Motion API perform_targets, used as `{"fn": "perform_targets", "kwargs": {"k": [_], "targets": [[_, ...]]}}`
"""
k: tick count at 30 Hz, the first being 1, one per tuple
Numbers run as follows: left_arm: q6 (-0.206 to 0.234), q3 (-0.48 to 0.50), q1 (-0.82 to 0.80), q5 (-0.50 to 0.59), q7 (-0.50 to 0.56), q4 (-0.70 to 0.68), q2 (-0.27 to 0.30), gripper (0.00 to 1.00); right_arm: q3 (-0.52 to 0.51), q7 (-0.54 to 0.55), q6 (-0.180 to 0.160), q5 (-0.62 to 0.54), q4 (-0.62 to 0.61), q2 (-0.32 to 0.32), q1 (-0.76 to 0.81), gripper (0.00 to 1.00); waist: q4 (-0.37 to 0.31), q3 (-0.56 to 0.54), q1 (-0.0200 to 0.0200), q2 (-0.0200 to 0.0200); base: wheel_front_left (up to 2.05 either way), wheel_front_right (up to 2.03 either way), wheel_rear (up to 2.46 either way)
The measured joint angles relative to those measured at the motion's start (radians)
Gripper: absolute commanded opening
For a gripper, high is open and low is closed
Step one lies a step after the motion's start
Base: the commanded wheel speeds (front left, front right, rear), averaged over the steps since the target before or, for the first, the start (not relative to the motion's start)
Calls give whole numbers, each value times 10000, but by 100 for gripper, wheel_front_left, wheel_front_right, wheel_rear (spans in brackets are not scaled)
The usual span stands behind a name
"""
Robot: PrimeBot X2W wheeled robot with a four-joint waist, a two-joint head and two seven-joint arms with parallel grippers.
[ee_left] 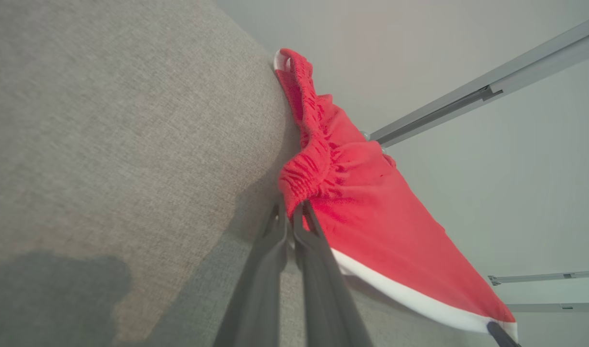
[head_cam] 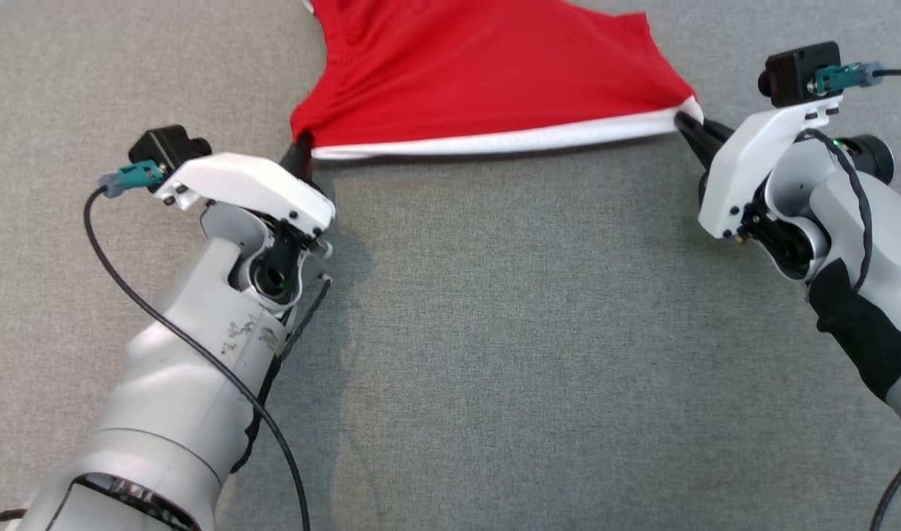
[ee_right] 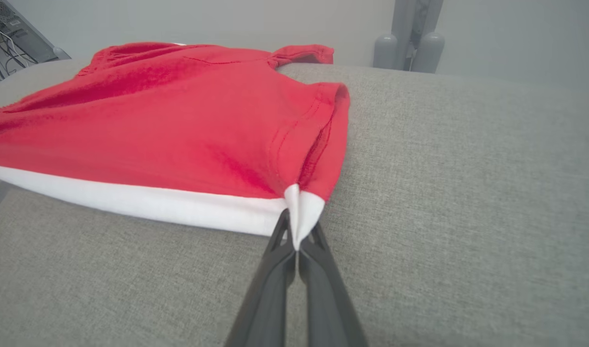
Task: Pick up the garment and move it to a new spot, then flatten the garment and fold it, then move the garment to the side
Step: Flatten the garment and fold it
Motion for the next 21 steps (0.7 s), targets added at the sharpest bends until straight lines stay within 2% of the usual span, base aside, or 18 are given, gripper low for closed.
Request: {"fn": "perform_targets", "kwargs": {"k": [6, 9, 21], "targets": [[-161, -1137, 292, 700, 401, 431, -17, 0, 462, 495, 0, 499, -36, -330, 331, 0, -41, -477, 0, 0, 0, 0, 0], [-217, -1613, 378, 1198, 188, 727, -4, 0, 686, 704, 8, 742, -148, -479, 522, 0, -68, -732, 0, 0, 0, 0, 0], [-1055, -3045, 1244, 2403, 531, 1087, 230, 0, 1643, 1427, 29, 1603, -1049, -1394, 1244, 0, -16, -1776, 0, 0, 0, 0, 0]]}}
